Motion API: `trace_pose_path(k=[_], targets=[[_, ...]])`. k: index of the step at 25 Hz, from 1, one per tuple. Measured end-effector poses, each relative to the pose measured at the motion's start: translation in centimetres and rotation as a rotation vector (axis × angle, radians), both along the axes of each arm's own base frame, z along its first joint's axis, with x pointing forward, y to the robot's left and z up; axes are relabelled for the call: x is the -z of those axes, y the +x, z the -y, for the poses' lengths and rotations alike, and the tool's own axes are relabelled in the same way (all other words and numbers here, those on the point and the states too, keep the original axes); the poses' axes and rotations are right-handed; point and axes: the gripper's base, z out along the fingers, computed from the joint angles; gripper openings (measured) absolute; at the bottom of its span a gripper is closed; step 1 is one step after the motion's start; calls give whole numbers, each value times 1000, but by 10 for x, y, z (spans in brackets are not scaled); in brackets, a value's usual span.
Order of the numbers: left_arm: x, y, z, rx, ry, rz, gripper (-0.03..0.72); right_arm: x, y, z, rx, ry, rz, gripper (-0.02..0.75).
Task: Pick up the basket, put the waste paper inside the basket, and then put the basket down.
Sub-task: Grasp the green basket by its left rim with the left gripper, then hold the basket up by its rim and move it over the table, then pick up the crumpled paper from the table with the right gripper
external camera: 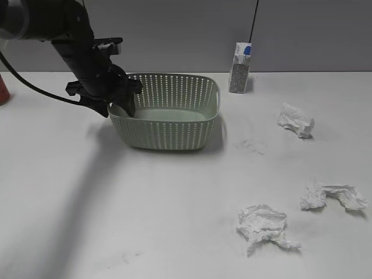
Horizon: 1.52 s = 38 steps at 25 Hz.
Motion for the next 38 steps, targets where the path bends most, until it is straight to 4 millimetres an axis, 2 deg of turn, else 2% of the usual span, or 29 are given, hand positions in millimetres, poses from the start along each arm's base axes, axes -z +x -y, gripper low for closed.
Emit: trace_pose_path(k=[2, 8, 11, 15, 19, 22, 29, 33, 36, 38], targets=[[0, 0, 0, 0, 0, 1, 412, 0, 0, 0, 0, 1, 0, 568], [0, -2, 0, 1, 3, -26, 99, 0, 0, -4, -25, 45, -2, 568], [0, -5, -1, 16, 14, -57, 15, -1, -1, -7, -49, 89, -4, 568], [-8, -10, -3, 17, 21, -93, 3, -1, -1, -9, -61, 111, -4, 568], [-34, -23, -9, -8, 11, -77, 3, -1, -1, -10, -64, 116, -4, 568], [-46, -46, -18, -49, -1, -54, 3, -1, -1, -10, -64, 116, -4, 568], [-43, -123, -49, -111, 4, -35, 3, -5, 2, -9, -61, 120, 13, 568], [-45, -151, -59, -131, -10, -25, 3, -10, 30, -10, -48, 113, -80, 568], [-40, -161, -63, -134, -3, -37, 3, -12, 66, -10, -44, 84, -186, 568], [-34, -165, -64, -136, 4, -49, 3, -13, 97, -11, -47, 57, -272, 568]])
